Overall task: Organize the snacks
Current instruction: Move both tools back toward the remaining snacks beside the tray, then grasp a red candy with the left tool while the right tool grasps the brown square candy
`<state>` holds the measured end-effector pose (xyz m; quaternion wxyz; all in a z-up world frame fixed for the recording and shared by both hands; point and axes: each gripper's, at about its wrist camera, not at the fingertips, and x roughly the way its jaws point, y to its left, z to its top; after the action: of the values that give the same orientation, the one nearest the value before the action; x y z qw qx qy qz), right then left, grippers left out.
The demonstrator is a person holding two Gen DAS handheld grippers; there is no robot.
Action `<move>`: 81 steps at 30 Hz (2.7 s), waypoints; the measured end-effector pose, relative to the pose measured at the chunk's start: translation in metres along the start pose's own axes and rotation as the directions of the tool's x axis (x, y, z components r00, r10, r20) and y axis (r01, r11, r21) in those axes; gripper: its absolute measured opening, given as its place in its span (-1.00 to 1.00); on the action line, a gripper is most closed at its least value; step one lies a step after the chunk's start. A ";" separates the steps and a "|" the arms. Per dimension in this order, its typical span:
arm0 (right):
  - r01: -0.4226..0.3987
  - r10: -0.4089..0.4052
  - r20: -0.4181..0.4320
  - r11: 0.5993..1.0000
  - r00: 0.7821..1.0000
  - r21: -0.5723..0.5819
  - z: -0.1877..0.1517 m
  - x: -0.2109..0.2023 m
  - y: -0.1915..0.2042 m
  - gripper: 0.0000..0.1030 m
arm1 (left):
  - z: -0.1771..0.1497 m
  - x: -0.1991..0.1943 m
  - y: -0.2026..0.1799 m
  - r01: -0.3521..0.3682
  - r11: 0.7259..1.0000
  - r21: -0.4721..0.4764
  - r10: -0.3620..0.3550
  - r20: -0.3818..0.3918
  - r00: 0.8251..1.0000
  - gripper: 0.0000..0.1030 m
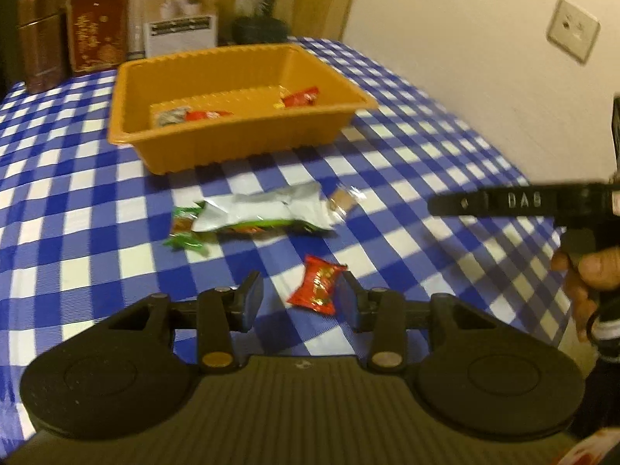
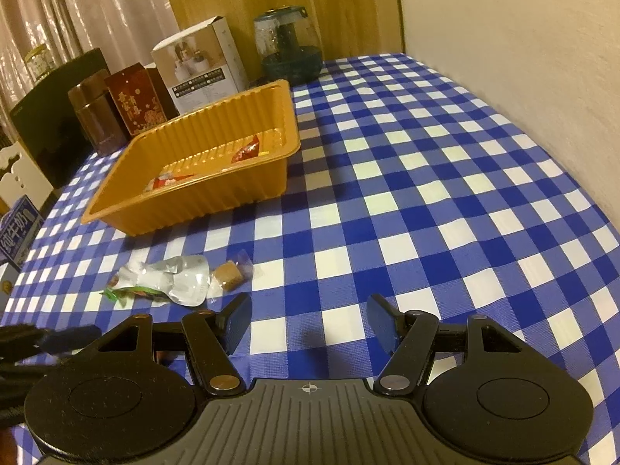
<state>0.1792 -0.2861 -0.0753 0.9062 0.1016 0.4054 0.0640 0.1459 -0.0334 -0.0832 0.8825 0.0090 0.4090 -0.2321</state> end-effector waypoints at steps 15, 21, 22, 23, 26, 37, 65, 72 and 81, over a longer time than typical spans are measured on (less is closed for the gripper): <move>0.001 -0.001 -0.014 1.000 1.000 0.014 0.001 0.005 0.003 0.27 | 0.006 0.031 -0.004 0.009 0.998 0.061 -0.007 -0.038 0.999 -0.39; 0.006 -0.006 -0.016 1.000 1.000 0.019 0.001 0.006 0.003 0.28 | 0.005 0.036 -0.007 0.018 0.997 0.079 -0.013 -0.052 0.999 -0.51; 0.005 -0.005 -0.016 1.000 1.000 0.019 0.001 0.006 0.003 0.28 | 0.004 0.037 -0.007 0.016 0.997 0.080 -0.012 -0.055 0.998 -0.55; 0.005 -0.005 -0.016 1.000 1.000 0.018 0.002 0.006 0.004 0.28 | 0.004 0.038 -0.007 0.014 0.997 0.080 -0.009 -0.059 0.998 -0.58; 0.005 -0.005 -0.018 1.000 1.000 0.017 0.002 0.007 0.005 0.27 | 0.002 0.039 -0.008 0.009 0.997 0.079 -0.004 -0.075 0.997 -0.58; -0.022 0.021 -0.022 0.999 1.000 -0.038 0.002 0.015 0.015 0.27 | 0.008 0.027 0.004 -0.025 0.999 0.023 0.026 -0.048 0.999 -0.61; -0.185 0.162 -0.091 0.852 0.983 -0.489 0.007 0.081 0.055 0.27 | 0.025 0.015 0.031 -0.056 0.997 -0.054 0.056 -0.008 0.998 -0.61; -0.209 0.195 -0.083 0.831 0.977 -0.516 0.006 0.090 0.057 0.27 | 0.026 0.017 0.032 -0.057 0.997 -0.059 0.056 -0.010 0.998 -0.61; -0.205 0.186 -0.089 0.827 0.979 -0.524 0.006 0.088 0.060 -0.11 | 0.026 0.016 0.033 -0.057 0.996 -0.066 0.056 -0.011 0.998 -0.61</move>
<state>0.2399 -0.2116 -0.1209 0.8806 -0.1130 0.3745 0.2674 0.1872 -0.0160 -0.0835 0.8866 -0.0078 0.4203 -0.1932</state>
